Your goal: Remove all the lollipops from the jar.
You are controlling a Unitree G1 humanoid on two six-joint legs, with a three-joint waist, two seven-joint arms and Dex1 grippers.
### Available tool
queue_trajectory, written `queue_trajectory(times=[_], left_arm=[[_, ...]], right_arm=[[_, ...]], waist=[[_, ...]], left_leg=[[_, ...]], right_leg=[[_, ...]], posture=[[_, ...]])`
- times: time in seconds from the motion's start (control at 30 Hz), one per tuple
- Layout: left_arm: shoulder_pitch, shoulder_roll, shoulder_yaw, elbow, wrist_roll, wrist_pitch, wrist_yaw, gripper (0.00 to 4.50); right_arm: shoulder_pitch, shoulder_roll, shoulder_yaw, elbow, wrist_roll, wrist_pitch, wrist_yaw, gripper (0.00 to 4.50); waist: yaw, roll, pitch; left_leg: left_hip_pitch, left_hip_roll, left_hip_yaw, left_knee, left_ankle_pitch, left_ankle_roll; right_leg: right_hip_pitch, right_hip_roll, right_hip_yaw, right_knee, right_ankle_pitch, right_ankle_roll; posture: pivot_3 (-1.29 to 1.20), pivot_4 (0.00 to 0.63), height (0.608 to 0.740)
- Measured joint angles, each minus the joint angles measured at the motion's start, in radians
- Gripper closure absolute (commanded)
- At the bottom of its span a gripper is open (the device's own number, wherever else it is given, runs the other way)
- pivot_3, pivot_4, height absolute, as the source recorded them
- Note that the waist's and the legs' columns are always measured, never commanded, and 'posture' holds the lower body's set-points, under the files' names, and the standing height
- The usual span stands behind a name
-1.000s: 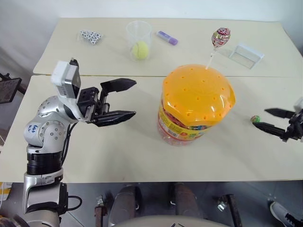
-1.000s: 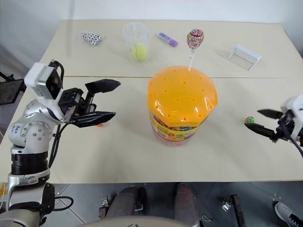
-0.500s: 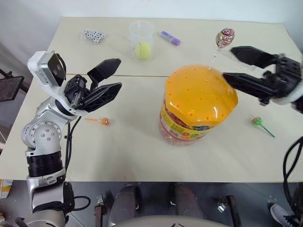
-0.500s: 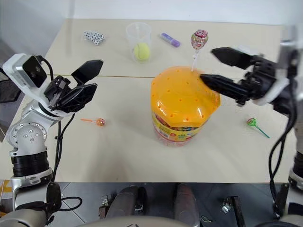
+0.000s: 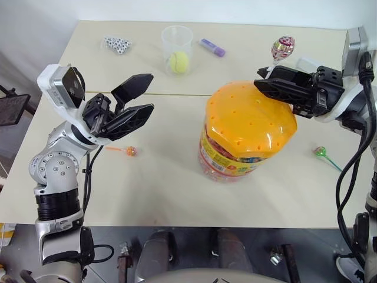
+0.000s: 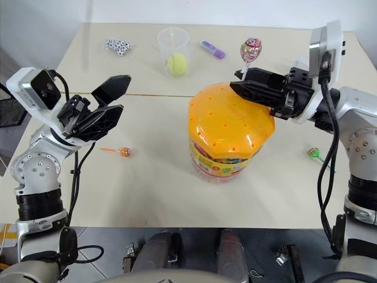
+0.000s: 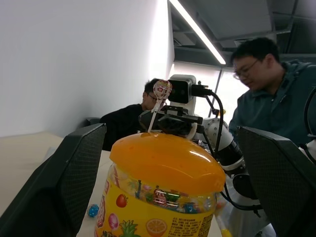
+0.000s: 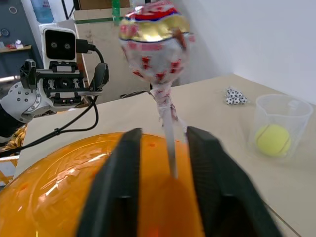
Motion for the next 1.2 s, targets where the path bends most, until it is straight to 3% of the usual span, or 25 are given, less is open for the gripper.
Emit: queue_trajectory(times=[0.03, 0.3, 0.47, 0.6, 0.73, 1.07, 1.2], left_arm=[[0.0, 0.0, 0.0, -0.001, 0.0, 0.0, 0.0, 0.0], [-0.002, 0.003, -0.004, -0.001, 0.006, -0.005, -0.011, 0.0], [-0.004, 0.05, -0.07, 0.006, 0.104, -0.058, -0.093, 0.0], [-0.001, 0.077, -0.116, 0.007, 0.155, -0.084, -0.162, 0.0], [0.01, 0.127, -0.147, 0.002, 0.2, -0.109, -0.231, 0.0], [0.069, 0.181, -0.137, 0.001, 0.212, -0.112, -0.253, 0.0], [0.101, 0.206, -0.117, 0.001, 0.213, -0.113, -0.256, 0.0]], right_arm=[[0.0, 0.0, 0.0, 0.006, -0.005, -0.004, 0.005, 4.47], [-0.041, 0.041, -0.149, 0.042, 0.103, -0.004, 0.006, 4.49], [0.024, -0.121, -0.286, 0.111, 0.102, 0.042, -0.03, 4.49], [0.237, -0.281, -0.311, 0.269, -0.084, 0.016, -0.001, 4.49], [0.493, -0.343, -0.253, 0.361, -0.34, -0.121, 0.018, 4.49], [0.629, -0.198, -0.109, 0.446, -0.602, -0.374, -0.039, 4.49], [0.652, -0.198, -0.118, 0.445, -0.613, -0.388, -0.028, 3.41]], waist=[[0.0, 0.0, 0.0], [0.004, 0.0, 0.0], [0.007, 0.0, 0.0], [0.003, -0.001, 0.0], [-0.001, -0.001, -0.001], [-0.021, 0.0, 0.0], [-0.017, 0.0, 0.0]], left_leg=[[0.0, 0.0, 0.0, 0.0, 0.0, 0.0], [-0.001, 0.0, 0.0, 0.0, 0.0, 0.0], [-0.001, -0.001, 0.0, 0.0, 0.0, 0.0], [-0.001, -0.001, 0.003, -0.001, 0.0, 0.001], [0.0, 0.0, 0.005, -0.002, 0.0, 0.001], [0.001, 0.0, 0.005, -0.002, 0.0, 0.0], [0.001, 0.0, 0.004, -0.001, 0.0, 0.0]], right_leg=[[0.0, 0.0, 0.0, 0.0, 0.0, 0.0], [0.0, 0.0, 0.0, 0.0, 0.0, 0.0], [0.0, 0.0, 0.0, -0.002, 0.0, 0.0], [-0.001, 0.0, 0.001, -0.003, 0.0, 0.0], [-0.001, 0.0, 0.002, -0.003, 0.0, 0.0], [-0.001, 0.0, 0.004, -0.002, 0.0, 0.0], [-0.001, 0.0, 0.004, -0.003, 0.0, 0.0]], posture=[[0.0, 0.15, 0.74], [0.0, 0.15, 0.74], [0.0, 0.15, 0.74], [0.0, 0.15, 0.74], [0.0, 0.15, 0.74], [0.0, 0.15, 0.74], [0.0, 0.15, 0.74]])
